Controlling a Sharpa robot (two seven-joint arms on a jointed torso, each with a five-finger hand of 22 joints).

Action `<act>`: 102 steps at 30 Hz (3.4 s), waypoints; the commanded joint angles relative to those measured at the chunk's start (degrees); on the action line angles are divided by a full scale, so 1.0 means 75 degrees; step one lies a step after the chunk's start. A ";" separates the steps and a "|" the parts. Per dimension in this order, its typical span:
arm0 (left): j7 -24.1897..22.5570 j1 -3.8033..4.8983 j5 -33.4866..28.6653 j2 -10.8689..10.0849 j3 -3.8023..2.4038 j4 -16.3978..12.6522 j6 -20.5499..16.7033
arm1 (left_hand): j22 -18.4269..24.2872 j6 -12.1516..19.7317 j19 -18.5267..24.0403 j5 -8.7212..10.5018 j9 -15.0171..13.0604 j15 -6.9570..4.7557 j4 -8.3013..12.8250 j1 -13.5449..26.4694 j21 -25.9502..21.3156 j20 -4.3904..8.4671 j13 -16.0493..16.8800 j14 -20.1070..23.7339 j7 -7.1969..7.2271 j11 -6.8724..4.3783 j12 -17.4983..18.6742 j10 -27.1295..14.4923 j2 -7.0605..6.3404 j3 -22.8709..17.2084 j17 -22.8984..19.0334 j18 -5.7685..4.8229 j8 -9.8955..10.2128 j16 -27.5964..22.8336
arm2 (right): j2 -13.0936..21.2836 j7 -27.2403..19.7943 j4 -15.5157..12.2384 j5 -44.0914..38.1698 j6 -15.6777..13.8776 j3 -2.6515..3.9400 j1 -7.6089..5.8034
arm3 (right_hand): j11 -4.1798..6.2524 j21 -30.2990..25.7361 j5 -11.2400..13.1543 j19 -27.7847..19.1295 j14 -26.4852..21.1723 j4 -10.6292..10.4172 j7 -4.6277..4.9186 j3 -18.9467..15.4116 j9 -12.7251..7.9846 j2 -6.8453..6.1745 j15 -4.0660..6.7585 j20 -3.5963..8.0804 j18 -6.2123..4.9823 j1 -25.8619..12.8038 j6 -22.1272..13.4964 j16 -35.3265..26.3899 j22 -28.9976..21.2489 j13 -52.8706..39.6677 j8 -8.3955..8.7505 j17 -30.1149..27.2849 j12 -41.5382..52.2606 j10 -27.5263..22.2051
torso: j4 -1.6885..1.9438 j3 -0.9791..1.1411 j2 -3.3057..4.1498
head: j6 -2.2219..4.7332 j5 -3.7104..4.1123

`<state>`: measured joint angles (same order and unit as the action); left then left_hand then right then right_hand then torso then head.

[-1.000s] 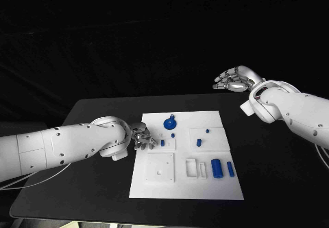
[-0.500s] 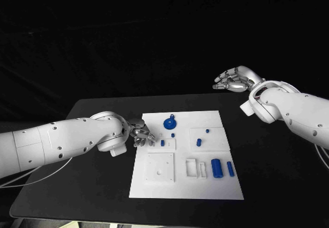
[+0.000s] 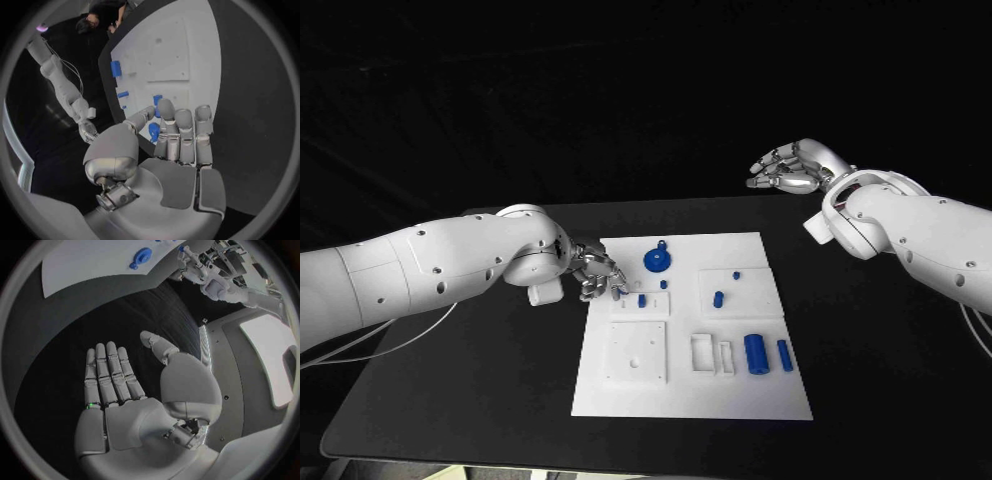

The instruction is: Assemble the parts on the task board

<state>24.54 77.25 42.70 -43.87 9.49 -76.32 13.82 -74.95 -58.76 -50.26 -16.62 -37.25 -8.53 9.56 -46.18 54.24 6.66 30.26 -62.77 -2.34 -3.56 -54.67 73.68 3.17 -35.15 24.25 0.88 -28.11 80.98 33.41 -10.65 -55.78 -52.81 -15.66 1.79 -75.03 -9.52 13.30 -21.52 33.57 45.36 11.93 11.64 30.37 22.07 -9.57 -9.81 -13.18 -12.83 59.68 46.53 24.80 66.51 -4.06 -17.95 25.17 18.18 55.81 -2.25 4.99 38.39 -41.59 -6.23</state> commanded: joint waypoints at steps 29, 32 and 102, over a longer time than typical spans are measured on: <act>0.0747 0.0224 0.1652 0.0720 0.0115 0.0431 0.0457 | -0.0157 -0.0317 -0.0169 -0.1053 -0.1023 -0.0218 0.0965 0.0257 0.0273 0.1101 0.0141 -0.0237 0.0170 -0.0220 -0.0325 0.0243 0.0446 -0.0812 0.0124 -0.0013 -0.0042 0.0325 | -0.0064 -0.0081 0.0020 -0.0008 0.0108 0.0003 0.0012 | 0.0014 -0.0055 -0.0039 0.0035 0.0026 0.0004 0.0002 -0.0052 -0.0017 0.0009 -0.0019 -0.0012 0.0103 -0.0027 -0.0074 0.0040 0.0022 0.0011 -0.0025 -0.0022 -0.0032 0.0054 | 0.0015 0.0003 -0.0005 | -0.0107 -0.0016; 0.0746 0.0223 0.1667 0.0724 0.0149 0.0367 0.0485 | -0.0158 -0.0324 -0.0175 -0.1075 -0.1051 -0.0221 0.0966 0.0257 0.0287 0.1104 0.0144 -0.0244 0.0174 -0.0224 -0.0331 0.0249 0.0443 -0.0820 0.0126 -0.0009 -0.0034 0.0332 | -0.0063 -0.0082 0.0014 -0.0008 0.0108 0.0003 0.0013 | 0.0014 -0.0056 -0.0040 0.0035 0.0026 0.0004 0.0002 -0.0053 -0.0017 0.0010 -0.0019 -0.0012 0.0103 -0.0027 -0.0073 0.0041 0.0023 0.0011 -0.0025 -0.0023 -0.0033 0.0054 | 0.0017 0.0003 -0.0007 | -0.0113 -0.0020; 0.0628 0.0198 0.1369 0.0806 0.0425 0.0308 0.0855 | -0.0155 -0.0364 -0.0188 -0.1140 -0.1202 -0.0226 0.0969 0.0286 0.0354 0.1118 0.0156 -0.0272 0.0191 -0.0240 -0.0356 0.0276 0.0434 -0.0846 0.0133 0.0007 0.0026 0.0360 | -0.0095 -0.0088 0.0034 -0.0006 0.0139 0.0003 0.0021 | 0.0014 -0.0090 -0.0046 0.0044 0.0021 0.0008 0.0003 -0.0071 -0.0026 0.0019 -0.0020 -0.0014 0.0101 -0.0034 -0.0077 0.0055 0.0046 0.0013 -0.0026 -0.0055 -0.0048 0.0060 | 0.0011 -0.0004 -0.0002 | -0.0199 -0.0014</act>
<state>29.81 78.78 52.97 -38.01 12.66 -74.01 19.21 -74.94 -61.29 -51.31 -24.40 -46.18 -8.35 10.20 -43.67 56.56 6.86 31.37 -63.30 -1.02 -5.03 -56.97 75.75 5.67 -34.51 25.19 0.88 -28.07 83.42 32.74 -10.69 -55.51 -52.79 -15.32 1.79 -74.88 -9.52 12.85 -21.52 33.57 45.36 12.09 11.75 30.21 21.95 -9.58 -9.81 -13.18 -12.83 59.68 46.43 25.02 66.77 -4.05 -17.95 24.86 18.18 55.81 -2.16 4.99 38.36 -43.06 -6.34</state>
